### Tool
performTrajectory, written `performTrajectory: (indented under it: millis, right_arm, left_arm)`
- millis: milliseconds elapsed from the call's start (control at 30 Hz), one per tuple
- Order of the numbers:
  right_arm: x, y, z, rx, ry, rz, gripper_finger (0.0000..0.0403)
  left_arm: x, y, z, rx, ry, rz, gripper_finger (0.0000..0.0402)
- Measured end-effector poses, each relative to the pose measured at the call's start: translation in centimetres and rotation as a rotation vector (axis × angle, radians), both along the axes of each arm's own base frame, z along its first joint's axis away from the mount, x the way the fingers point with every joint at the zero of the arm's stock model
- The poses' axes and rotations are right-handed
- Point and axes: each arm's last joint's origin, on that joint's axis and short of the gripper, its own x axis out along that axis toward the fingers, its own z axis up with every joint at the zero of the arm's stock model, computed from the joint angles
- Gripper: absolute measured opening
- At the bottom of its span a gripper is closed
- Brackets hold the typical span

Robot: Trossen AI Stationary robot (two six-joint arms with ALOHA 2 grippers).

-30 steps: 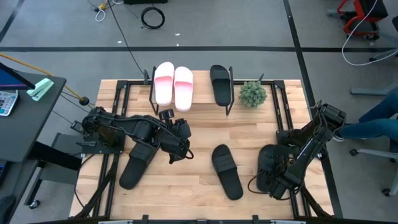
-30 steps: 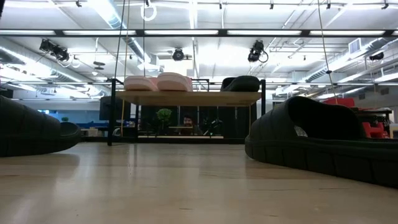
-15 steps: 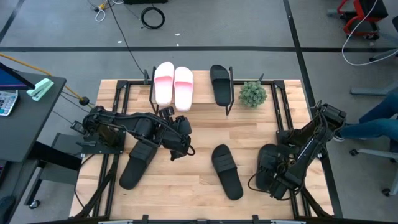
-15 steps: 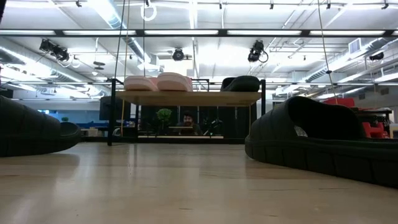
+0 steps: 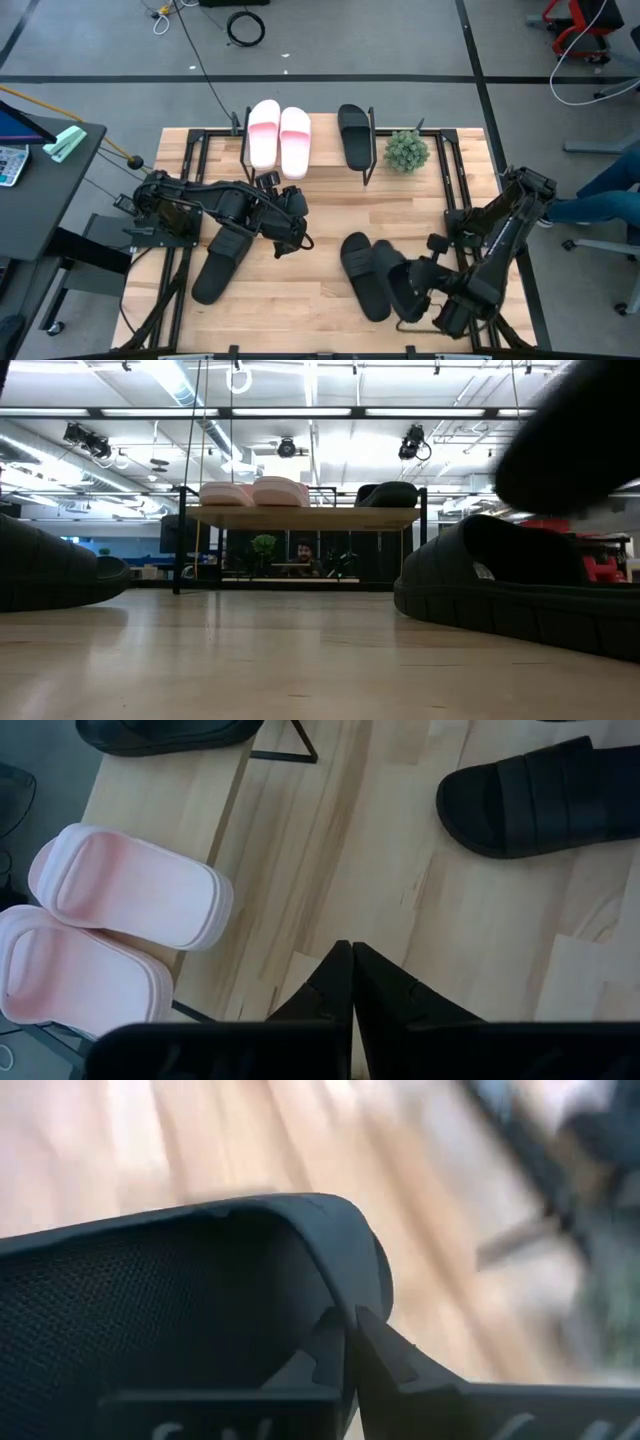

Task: Pick and place slides into the shelf
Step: Put the black slipper on the shelf

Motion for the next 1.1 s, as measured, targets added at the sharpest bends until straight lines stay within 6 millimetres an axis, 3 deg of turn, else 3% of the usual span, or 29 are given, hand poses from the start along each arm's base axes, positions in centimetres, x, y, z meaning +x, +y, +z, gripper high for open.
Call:
performTrajectory:
  millis: [200,367,633,767,933,1100]
  right_arm:
    - [2.1,0.5,5.0,-0.293,-0.206,0.144,0.0013]
    - [5.3,-2.2,7.2,-0.524,-0.169,0.077,0.0009]
    - [11.7,-11.4,8.2,-0.675,0.100,-0.126,0.0009]
    - [14.4,-16.6,8.4,-0.622,0.275,-0.032,0.0009]
    - [16.9,-22.6,9.7,-0.535,0.173,0.092,0.0009]
    - [17.5,-27.8,11.4,-0.520,-0.024,0.119,0.0009]
  left_arm:
    - [0.0,0.0,0.0,0.000,-0.001,0.000,0.0022]
    - [0.0,0.0,0.0,0.001,0.001,-0.002,0.0013]
    - [0.2,-0.1,0.1,0.018,-0.001,-0.046,0.0009]
    - [0.2,-0.1,0.1,0.018,-0.004,-0.049,0.0019]
    - [0.1,-0.1,0.0,0.023,0.012,-0.049,0.0016]
    - [-0.4,0.1,-0.1,0.045,0.068,-0.044,0.0005]
